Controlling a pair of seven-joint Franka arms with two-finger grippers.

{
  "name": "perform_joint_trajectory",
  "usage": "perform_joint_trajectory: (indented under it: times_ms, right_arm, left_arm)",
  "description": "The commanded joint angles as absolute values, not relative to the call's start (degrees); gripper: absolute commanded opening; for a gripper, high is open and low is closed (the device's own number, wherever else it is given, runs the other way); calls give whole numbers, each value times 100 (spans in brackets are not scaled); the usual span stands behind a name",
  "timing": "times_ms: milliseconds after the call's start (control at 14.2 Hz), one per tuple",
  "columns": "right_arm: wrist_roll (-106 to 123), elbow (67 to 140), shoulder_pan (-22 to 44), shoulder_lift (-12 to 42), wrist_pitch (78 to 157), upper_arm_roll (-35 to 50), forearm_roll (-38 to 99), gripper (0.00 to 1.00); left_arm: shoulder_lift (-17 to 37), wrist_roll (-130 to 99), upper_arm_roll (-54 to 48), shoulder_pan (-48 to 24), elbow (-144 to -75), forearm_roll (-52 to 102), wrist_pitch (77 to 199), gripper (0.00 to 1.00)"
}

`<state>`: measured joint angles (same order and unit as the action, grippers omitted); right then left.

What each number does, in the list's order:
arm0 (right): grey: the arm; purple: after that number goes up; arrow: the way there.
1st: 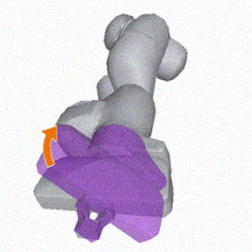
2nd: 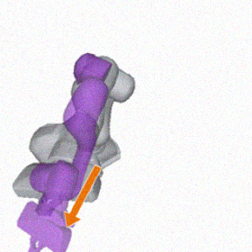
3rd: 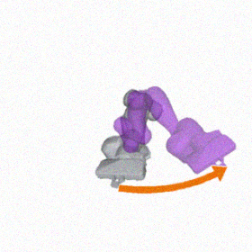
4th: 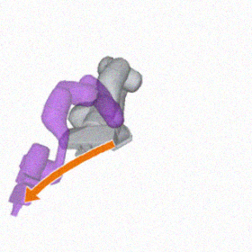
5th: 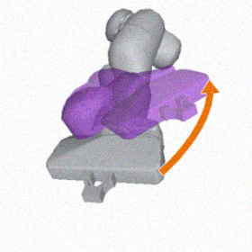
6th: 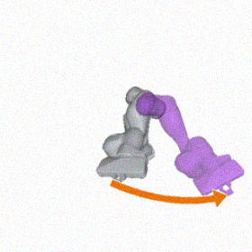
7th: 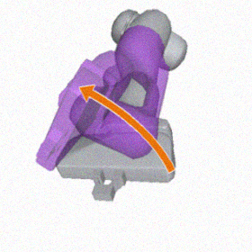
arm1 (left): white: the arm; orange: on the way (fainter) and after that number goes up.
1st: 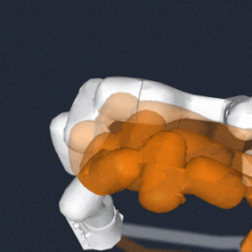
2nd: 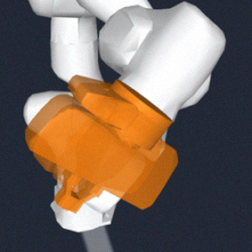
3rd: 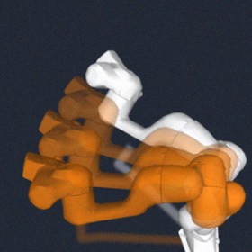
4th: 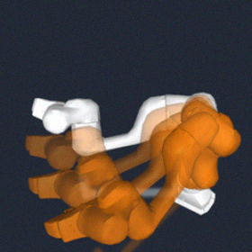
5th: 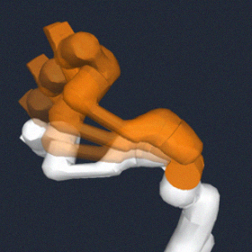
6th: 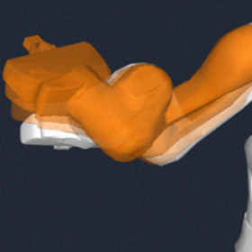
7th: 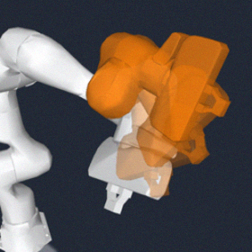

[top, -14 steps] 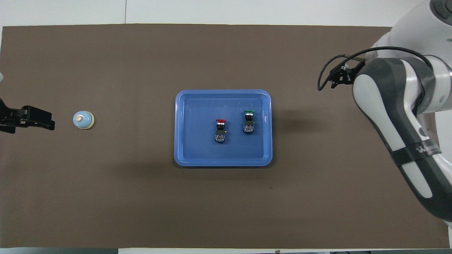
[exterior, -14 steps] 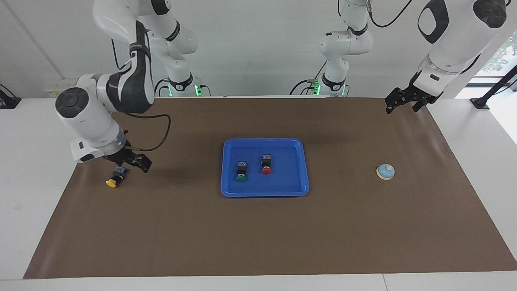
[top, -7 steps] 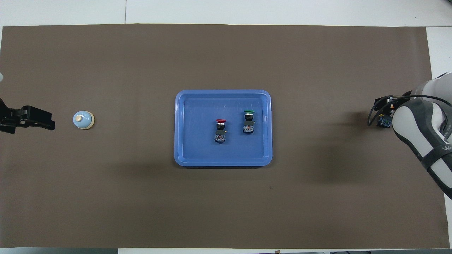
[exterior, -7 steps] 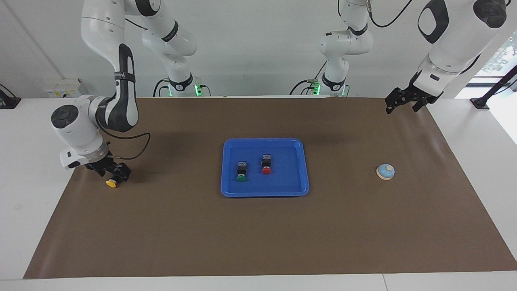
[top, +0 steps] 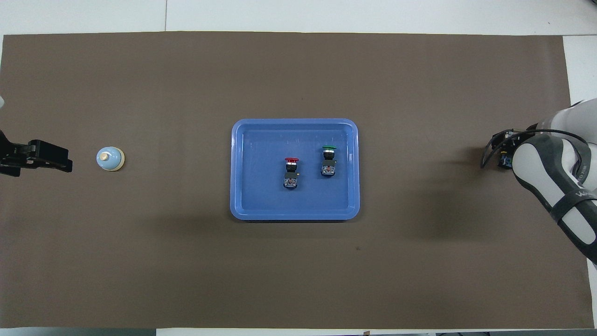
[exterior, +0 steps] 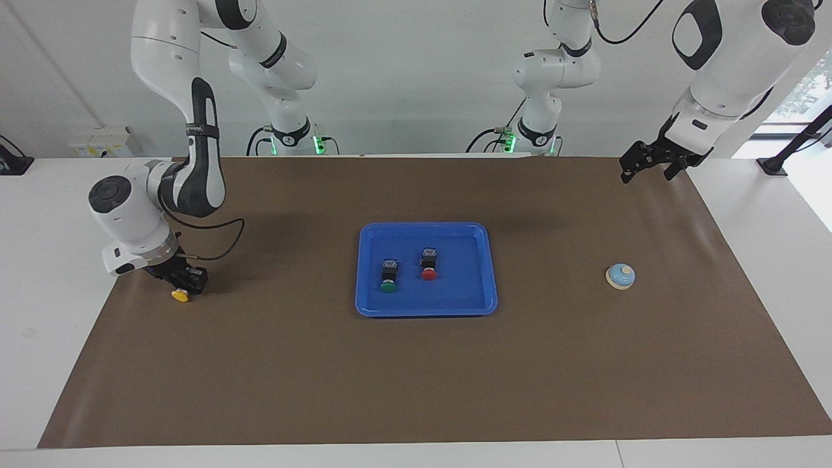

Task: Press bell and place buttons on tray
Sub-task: 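Withdraw the right gripper and grasp the yellow-capped button, then carry the yellow button into the tray and release it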

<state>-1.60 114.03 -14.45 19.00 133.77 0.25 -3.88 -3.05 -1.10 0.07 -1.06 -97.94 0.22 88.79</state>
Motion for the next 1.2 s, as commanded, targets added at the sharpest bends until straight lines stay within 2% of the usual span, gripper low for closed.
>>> perform_joint_trajectory:
  times_ms: [0, 71, 212, 282, 424, 565, 847, 1130]
  right_arm:
    - [8, 11426, -1512, 1846, 13334, 114, -439, 0]
    - [9, 11304, -1460, 1846, 13159, 123, -439, 0]
    - [-105, 10665, -1154, 1837, 12292, 184, -413, 0]
    - [-410, 10174, -847, 1863, 11695, 185, -396, 0]
    - [-1611, 8761, -22, 2239, 10264, 185, -369, 0]
    - [-2799, 7869, 892, 2539, 9530, 193, -247, 0]
    - [-4242, 7613, 2326, 2715, 9641, 185, 253, 0]
    - [-5412, 7523, 3329, 3294, 10597, 185, 422, 0]
  left_arm:
    - [-360, -132, 35, -123, -9791, 26, 8868, 100]
    - [-360, -132, 35, -123, -9791, 26, 8868, 100]
    - [-369, -132, 35, -123, -9782, 26, 8868, 100]
    - [-360, -132, 35, -123, -9791, 26, 8868, 100]
    - [-360, -132, 35, -123, -9791, 26, 8868, 100]
    - [-360, -132, 44, -123, -9791, 26, 8868, 100]
    - [-360, -132, 35, -123, -9791, 26, 8868, 100]
    - [-360, -132, 35, -123, -9791, 26, 8868, 100]
